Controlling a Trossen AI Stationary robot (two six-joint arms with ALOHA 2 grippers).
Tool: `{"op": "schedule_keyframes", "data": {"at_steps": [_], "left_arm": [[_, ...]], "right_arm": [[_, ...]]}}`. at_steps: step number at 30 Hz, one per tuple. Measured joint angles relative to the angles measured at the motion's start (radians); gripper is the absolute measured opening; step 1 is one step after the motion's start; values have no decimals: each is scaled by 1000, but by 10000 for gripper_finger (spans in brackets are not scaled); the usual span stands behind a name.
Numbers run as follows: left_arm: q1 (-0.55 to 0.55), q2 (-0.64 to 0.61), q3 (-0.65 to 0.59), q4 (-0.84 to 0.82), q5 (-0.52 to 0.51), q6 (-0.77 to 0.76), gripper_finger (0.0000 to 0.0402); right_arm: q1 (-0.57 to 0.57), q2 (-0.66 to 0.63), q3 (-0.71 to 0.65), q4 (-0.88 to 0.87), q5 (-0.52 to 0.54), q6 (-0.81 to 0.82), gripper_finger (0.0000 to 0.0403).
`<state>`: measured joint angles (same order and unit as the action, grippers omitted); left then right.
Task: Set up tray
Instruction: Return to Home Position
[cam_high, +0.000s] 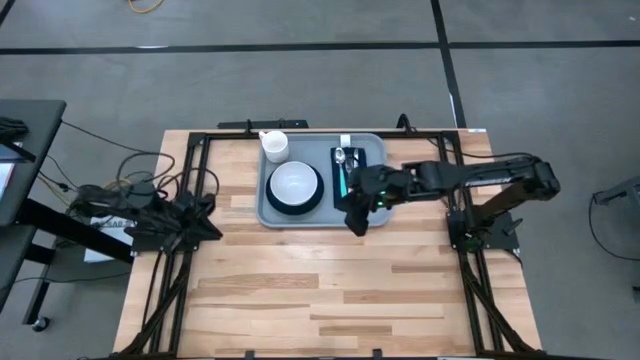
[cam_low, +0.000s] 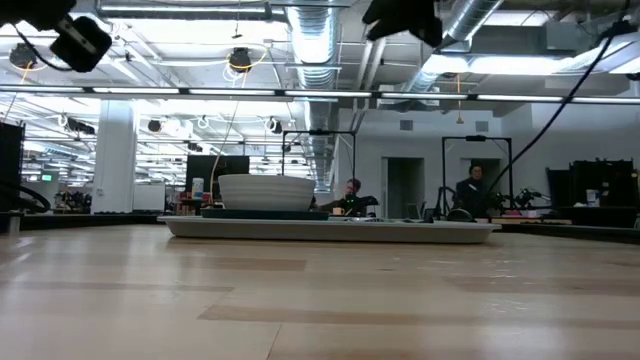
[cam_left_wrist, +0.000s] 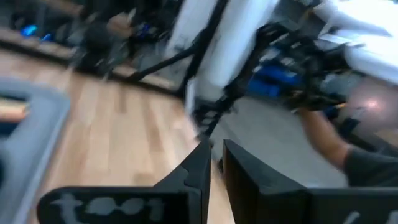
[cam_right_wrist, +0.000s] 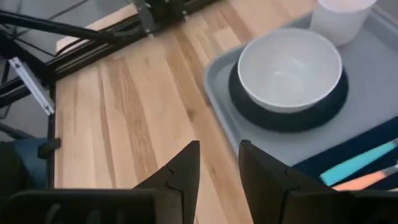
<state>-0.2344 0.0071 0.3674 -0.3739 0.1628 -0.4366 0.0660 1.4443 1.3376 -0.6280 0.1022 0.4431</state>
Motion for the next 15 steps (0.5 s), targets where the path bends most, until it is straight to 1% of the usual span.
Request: {"op": "schedule_keyframes", "data": {"at_steps": [2, 4, 6, 9, 12, 15], "left_arm": [[0, -1, -46, 98, 17, 8, 29], [0, -1, -89, 166, 7, 26, 29], [0, -1, -128, 216, -23, 47, 29], [0, -1, -201, 335, -71, 55, 29], [0, -1, -270, 444, -74, 71, 29], [0, -1, -314, 487, -75, 75, 29]], "right_arm": [[1, -28, 0, -11, 3, -34, 102], [-1, -65, 0, -44, 3, -54, 102], [-10, -104, 0, -79, 19, -54, 102], [-26, -169, -11, -138, 69, -38, 102], [-45, -263, -80, -101, 83, -75, 102], [-52, -378, -209, 7, 81, -110, 102]]}}
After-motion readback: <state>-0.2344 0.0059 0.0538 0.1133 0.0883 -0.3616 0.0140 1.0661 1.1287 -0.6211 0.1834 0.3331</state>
